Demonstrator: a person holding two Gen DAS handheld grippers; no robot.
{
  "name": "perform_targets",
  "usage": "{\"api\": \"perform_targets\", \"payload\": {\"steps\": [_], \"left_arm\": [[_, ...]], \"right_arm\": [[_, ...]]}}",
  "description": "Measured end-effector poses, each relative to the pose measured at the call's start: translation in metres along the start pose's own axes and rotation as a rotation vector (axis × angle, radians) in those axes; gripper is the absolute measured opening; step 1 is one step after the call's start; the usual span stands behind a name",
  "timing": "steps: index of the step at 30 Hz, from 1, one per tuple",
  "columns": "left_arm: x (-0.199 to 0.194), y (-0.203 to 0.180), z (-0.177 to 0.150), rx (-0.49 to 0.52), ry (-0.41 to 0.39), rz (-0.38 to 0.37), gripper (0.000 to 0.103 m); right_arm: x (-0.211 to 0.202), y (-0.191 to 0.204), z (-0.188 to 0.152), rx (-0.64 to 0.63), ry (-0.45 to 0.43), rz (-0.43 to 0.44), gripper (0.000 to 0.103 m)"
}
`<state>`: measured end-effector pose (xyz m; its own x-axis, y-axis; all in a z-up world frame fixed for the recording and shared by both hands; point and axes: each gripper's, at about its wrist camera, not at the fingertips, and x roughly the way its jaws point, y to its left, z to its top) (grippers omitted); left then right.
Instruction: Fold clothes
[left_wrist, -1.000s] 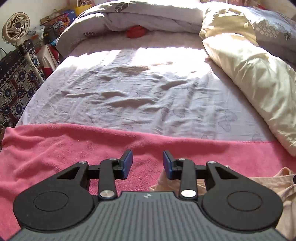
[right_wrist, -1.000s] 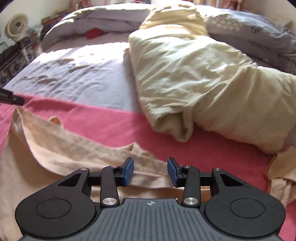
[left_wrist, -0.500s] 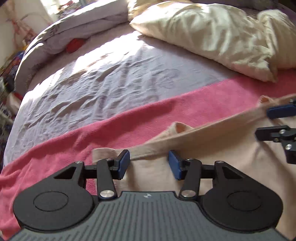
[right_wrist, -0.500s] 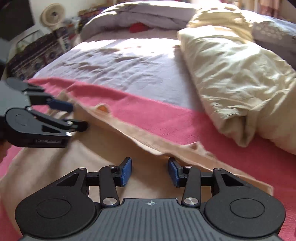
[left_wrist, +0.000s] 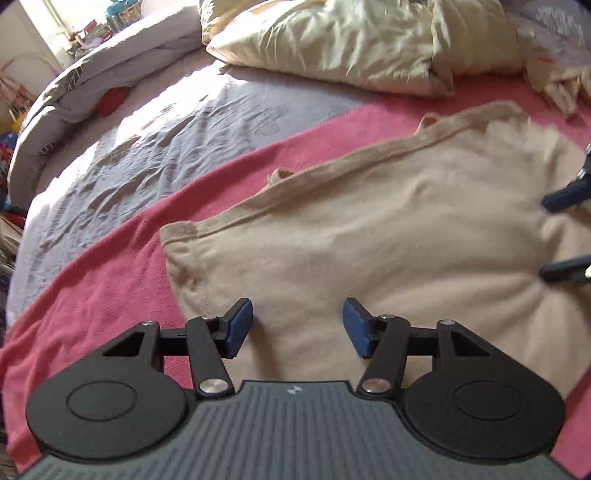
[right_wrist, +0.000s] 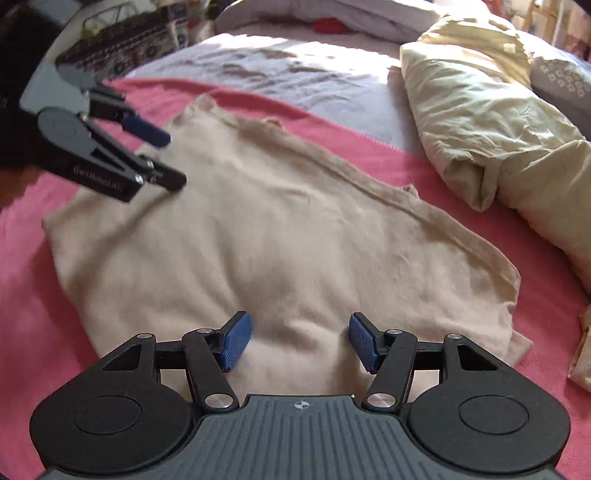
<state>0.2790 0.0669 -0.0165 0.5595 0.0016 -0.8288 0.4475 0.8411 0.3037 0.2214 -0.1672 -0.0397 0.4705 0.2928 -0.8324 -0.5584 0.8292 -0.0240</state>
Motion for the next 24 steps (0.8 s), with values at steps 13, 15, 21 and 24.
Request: {"api": "perform_targets", "payload": {"steps": [13, 15, 21, 24], "left_arm": [[-0.073, 0.048, -0.040, -0.330, 0.046, 0.035, 0.068], [-0.080, 0.021, -0.047, -0.283, 0.029, -0.030, 0.073], [-0.040, -0.009, -0.081, -0.333, 0.157, 0.031, 0.087], [-0.042, 0.006, -0.088, -0.412, 0.191, 0.012, 0.088]], "right_arm": [[-0.095, -0.028, -0.061, 0.503, 0.049, -0.185, 0.070], [-0.087, -0.013, -0.061, 0.515, 0.033, -0.180, 0.060], [-0.054, 0.006, -0.058, 0.487, 0.065, -0.150, 0.022], [-0.067, -0.006, -0.074, 0.563, 0.089, -0.229, 0.025]]}}
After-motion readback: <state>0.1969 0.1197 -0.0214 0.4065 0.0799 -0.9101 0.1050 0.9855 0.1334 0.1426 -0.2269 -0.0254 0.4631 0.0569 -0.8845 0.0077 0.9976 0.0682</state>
